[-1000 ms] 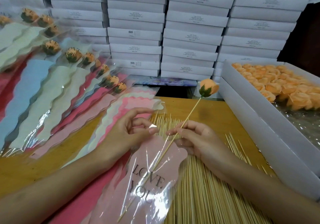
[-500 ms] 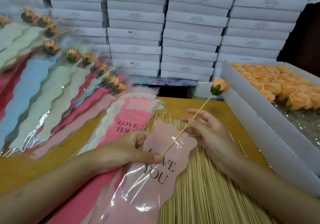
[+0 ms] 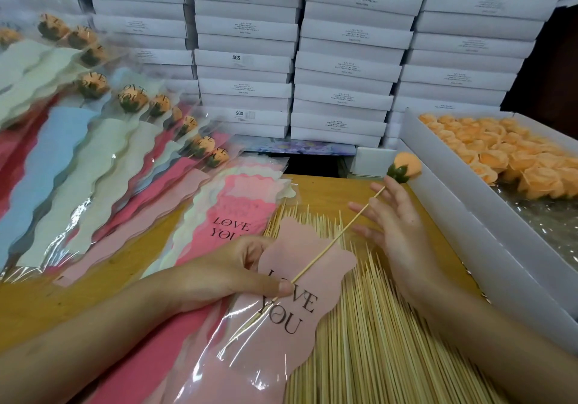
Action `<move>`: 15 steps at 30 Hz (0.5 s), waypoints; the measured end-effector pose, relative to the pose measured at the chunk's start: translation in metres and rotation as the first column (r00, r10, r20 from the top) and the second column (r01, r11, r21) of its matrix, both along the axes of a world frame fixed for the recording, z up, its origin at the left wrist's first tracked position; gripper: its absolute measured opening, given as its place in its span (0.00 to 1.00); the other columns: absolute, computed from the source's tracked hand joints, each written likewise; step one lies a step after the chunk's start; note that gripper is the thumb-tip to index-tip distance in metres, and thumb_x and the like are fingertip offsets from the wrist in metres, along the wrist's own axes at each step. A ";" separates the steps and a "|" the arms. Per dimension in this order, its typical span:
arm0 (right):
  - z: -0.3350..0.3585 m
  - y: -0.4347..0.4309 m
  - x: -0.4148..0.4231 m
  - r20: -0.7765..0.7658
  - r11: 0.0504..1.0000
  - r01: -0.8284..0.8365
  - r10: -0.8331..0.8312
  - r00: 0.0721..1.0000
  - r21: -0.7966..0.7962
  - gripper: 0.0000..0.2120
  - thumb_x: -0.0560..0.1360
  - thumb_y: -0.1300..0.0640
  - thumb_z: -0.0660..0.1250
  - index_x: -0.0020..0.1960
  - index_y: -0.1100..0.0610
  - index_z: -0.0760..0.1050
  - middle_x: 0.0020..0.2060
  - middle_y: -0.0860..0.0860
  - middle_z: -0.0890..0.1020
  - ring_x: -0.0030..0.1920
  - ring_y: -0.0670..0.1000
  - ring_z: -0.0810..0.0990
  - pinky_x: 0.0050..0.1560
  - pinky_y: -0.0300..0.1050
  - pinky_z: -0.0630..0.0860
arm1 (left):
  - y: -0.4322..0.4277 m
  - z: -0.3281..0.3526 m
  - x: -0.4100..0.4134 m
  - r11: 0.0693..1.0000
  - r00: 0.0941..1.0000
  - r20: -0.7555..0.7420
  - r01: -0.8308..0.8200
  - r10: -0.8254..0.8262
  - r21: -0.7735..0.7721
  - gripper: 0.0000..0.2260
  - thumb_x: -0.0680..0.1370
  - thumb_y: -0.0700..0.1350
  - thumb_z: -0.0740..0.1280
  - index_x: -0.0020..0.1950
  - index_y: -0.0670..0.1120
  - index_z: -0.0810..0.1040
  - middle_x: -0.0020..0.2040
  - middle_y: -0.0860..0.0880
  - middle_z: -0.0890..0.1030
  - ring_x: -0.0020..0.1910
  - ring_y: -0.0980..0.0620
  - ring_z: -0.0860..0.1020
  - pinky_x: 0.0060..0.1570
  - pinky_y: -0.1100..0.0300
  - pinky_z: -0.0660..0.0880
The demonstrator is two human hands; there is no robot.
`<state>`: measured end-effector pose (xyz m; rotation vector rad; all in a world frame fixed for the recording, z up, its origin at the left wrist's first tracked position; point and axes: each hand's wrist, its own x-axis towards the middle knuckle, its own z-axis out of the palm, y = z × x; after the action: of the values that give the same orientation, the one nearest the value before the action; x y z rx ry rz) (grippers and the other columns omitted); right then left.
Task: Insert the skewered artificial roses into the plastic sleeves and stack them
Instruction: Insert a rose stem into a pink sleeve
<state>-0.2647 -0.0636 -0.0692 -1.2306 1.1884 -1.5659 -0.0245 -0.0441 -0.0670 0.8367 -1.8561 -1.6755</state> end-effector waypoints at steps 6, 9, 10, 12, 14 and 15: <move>0.001 0.004 0.003 -0.069 0.998 -0.065 0.065 0.995 -0.003 0.20 0.83 0.60 0.58 0.74 0.52 0.65 0.65 0.45 0.75 0.54 0.46 0.83 0.48 0.42 0.81 | 0.000 0.000 0.000 1.000 1.000 -0.015 0.011 -0.011 0.027 0.07 0.76 0.33 0.70 0.52 0.41 0.81 0.49 0.46 0.84 0.48 0.49 0.82 0.50 0.60 0.78; 0.000 0.009 0.007 -0.149 0.992 -0.124 0.121 0.981 -0.010 0.19 0.83 0.59 0.57 0.72 0.51 0.68 0.63 0.44 0.77 0.54 0.46 0.82 0.49 0.41 0.81 | 0.000 0.000 0.000 0.999 1.000 -0.025 0.010 -0.009 0.036 0.07 0.75 0.32 0.69 0.53 0.37 0.79 0.50 0.44 0.84 0.49 0.48 0.82 0.51 0.59 0.78; -0.001 0.010 0.008 -0.160 0.990 -0.140 0.137 0.978 -0.009 0.18 0.83 0.59 0.57 0.71 0.51 0.69 0.62 0.44 0.77 0.54 0.45 0.82 0.48 0.40 0.81 | 0.000 0.000 0.000 0.999 1.000 -0.025 0.006 -0.005 0.036 0.08 0.75 0.33 0.70 0.54 0.35 0.78 0.51 0.42 0.83 0.49 0.47 0.81 0.51 0.58 0.78; -0.002 0.012 0.011 -0.166 0.985 -0.172 0.169 0.972 -0.003 0.17 0.83 0.60 0.57 0.70 0.52 0.71 0.60 0.45 0.79 0.52 0.44 0.82 0.46 0.38 0.80 | 0.000 0.000 0.000 0.999 1.000 -0.028 0.000 0.001 0.039 0.11 0.75 0.33 0.70 0.55 0.32 0.76 0.51 0.40 0.83 0.49 0.45 0.81 0.51 0.57 0.79; -0.003 0.013 0.012 -0.189 0.980 -0.197 0.194 0.962 0.006 0.16 0.83 0.60 0.56 0.68 0.53 0.72 0.59 0.47 0.80 0.51 0.43 0.82 0.45 0.37 0.79 | 0.000 0.000 0.000 0.999 0.999 -0.030 -0.019 0.020 0.044 0.12 0.74 0.35 0.71 0.55 0.31 0.75 0.50 0.39 0.82 0.48 0.44 0.80 0.51 0.56 0.78; -0.003 0.014 0.013 -0.210 0.979 -0.205 0.202 0.957 0.006 0.16 0.83 0.60 0.56 0.67 0.53 0.73 0.58 0.47 0.81 0.51 0.43 0.82 0.45 0.36 0.78 | 0.001 0.000 -0.001 0.998 0.999 -0.028 -0.034 0.035 0.047 0.13 0.73 0.35 0.71 0.54 0.30 0.75 0.49 0.39 0.82 0.47 0.43 0.79 0.51 0.56 0.78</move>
<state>-0.2521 -0.0498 -0.0723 -1.5083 1.1398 -1.3206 -0.0251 -0.0436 -0.0673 0.8543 -1.7799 -1.7066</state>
